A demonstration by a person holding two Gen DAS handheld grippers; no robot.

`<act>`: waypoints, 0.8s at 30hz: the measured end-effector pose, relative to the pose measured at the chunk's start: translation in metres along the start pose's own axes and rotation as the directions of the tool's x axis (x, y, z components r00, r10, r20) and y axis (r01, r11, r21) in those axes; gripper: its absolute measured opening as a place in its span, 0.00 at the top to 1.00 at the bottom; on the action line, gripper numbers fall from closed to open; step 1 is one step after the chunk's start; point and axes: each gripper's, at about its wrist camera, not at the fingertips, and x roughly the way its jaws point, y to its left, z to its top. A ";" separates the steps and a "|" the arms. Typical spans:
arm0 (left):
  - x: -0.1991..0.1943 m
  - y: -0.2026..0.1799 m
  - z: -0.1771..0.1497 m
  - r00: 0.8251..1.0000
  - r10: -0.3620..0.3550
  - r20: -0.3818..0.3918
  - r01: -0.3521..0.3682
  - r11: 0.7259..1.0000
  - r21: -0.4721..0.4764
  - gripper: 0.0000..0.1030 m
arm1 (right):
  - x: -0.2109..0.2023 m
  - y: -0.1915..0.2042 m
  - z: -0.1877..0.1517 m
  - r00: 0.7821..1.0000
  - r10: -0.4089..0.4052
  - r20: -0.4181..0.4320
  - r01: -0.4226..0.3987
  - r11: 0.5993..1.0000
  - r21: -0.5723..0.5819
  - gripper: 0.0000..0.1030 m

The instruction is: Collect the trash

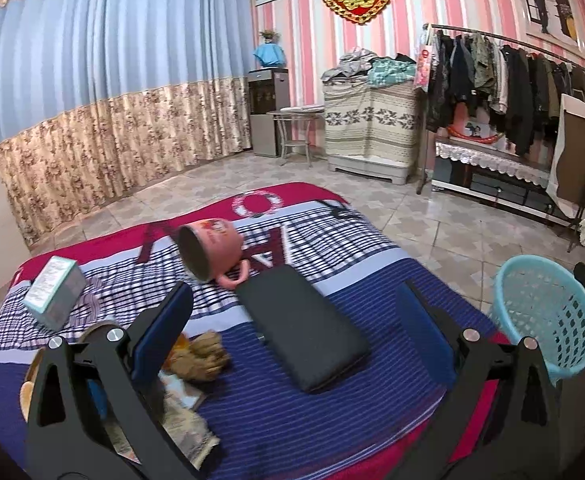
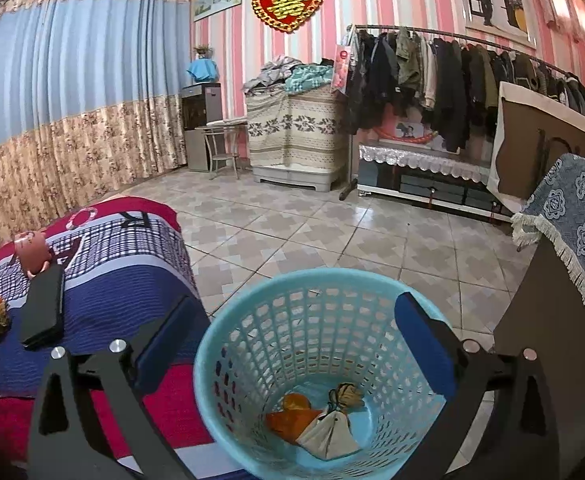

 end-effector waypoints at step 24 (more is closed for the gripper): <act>-0.050 0.120 -0.042 0.987 0.147 -0.061 -0.153 0.982 -0.113 0.05 | -0.021 0.065 -0.010 0.996 0.091 -0.012 -0.091 0.990 -0.104 0.04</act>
